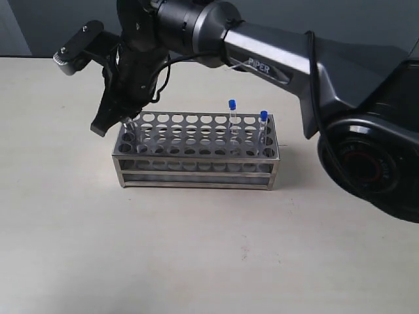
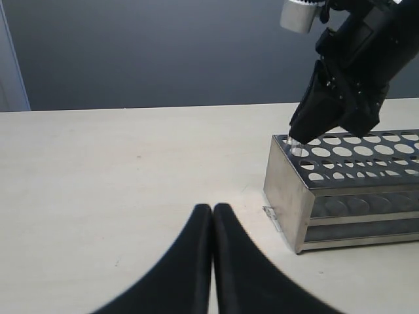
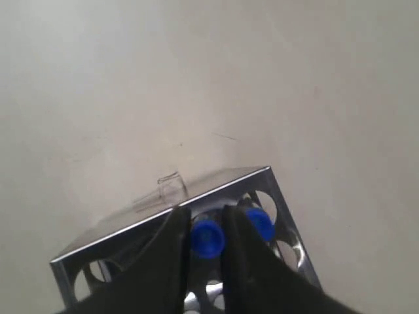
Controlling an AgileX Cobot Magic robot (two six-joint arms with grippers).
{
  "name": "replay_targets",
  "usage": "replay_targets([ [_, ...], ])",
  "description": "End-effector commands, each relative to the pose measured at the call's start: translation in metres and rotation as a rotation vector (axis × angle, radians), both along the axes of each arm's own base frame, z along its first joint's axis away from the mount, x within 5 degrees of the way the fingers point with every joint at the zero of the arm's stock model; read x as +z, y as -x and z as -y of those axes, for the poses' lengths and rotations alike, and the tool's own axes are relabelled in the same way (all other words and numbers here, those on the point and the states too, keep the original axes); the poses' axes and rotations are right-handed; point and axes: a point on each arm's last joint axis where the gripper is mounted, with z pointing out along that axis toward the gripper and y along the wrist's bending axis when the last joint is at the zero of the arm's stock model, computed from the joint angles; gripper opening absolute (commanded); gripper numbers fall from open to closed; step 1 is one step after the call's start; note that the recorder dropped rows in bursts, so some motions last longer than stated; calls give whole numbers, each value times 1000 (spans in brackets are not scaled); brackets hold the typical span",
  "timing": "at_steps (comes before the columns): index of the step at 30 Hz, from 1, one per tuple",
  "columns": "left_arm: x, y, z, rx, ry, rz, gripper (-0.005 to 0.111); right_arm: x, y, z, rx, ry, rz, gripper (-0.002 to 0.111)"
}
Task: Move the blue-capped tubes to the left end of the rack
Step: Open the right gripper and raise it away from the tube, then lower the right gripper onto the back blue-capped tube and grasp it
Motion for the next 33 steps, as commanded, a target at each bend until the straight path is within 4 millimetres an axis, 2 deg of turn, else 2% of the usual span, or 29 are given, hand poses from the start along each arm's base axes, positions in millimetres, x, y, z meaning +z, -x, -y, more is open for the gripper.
replay_targets([
  [1, 2, 0, 1, -11, 0, 9, 1, 0, -5, 3, -11, -4, 7, 0],
  [5, 2, 0, 1, -11, 0, 9, 1, 6, -4, 4, -35, -13, -4, 4],
  [8, 2, 0, 1, -11, 0, 9, 1, 11, -2, 7, -34, -7, -6, 22],
  [10, 2, 0, 1, -11, 0, 9, 1, 16, 0, 9, -48, -1, -19, 42],
  [15, 2, 0, 1, -11, 0, 9, 1, 39, 6, 17, -65, -4, -31, 39],
  [18, 2, 0, 1, -11, 0, 9, 1, 68, 13, 29, -91, -11, -33, 39],
  [20, 2, 0, 1, -11, 0, 9, 1, 79, 16, 35, -109, -4, -29, 39],
  [23, 2, 0, 1, -11, 0, 9, 1, 87, 15, 48, -172, 70, 9, 39],
  [26, 2, 0, 1, -11, 0, 9, 1, 90, -8, 68, -295, 124, 83, 39],
  [33, 2, 0, 1, -11, 0, 9, 1, 70, -50, 114, -459, 136, -27, 39],
])
